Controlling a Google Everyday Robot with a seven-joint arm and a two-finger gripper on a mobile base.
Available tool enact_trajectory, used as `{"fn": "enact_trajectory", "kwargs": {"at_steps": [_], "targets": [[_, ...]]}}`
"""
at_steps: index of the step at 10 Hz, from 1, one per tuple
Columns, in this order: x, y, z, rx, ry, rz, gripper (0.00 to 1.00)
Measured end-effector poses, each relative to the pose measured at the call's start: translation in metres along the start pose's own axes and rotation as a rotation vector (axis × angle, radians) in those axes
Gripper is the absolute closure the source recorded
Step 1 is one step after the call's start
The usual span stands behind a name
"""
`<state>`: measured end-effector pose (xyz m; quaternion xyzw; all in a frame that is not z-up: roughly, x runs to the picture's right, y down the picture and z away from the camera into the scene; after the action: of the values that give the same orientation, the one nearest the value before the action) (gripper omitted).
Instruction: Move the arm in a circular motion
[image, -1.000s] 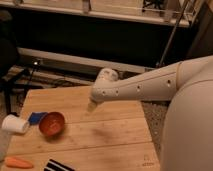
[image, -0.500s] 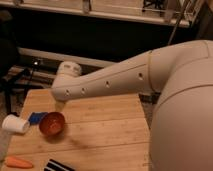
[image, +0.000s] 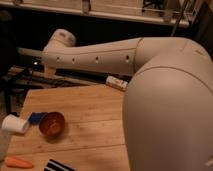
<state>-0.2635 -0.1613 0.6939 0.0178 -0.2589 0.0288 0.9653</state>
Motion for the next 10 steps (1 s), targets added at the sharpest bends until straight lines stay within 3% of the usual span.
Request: {"fn": "enact_trajectory", "kwargs": {"at_steps": [1,2,4,5,6,8,9,10], "targets": [[0.028,-0.028,-0.003,0.045,0.020,0.029,0.20],[0.078,-0.059,-0.011,0.101,0.058,0.096,0.20],[0.141,-0.069,-0.021,0.138,0.111,0.194,0.20],[0.201,-0.055,-0.032,0.144,0.168,0.304,0.20],[0.231,-0.036,-0.038,0.135,0.201,0.368,0.20],[0.288,0.043,-0.052,0.066,0.292,0.509,0.20],[0.287,0.108,-0.057,-0.019,0.329,0.542,0.20],[0.278,0.150,-0.060,-0.081,0.347,0.540,0.20]]}}
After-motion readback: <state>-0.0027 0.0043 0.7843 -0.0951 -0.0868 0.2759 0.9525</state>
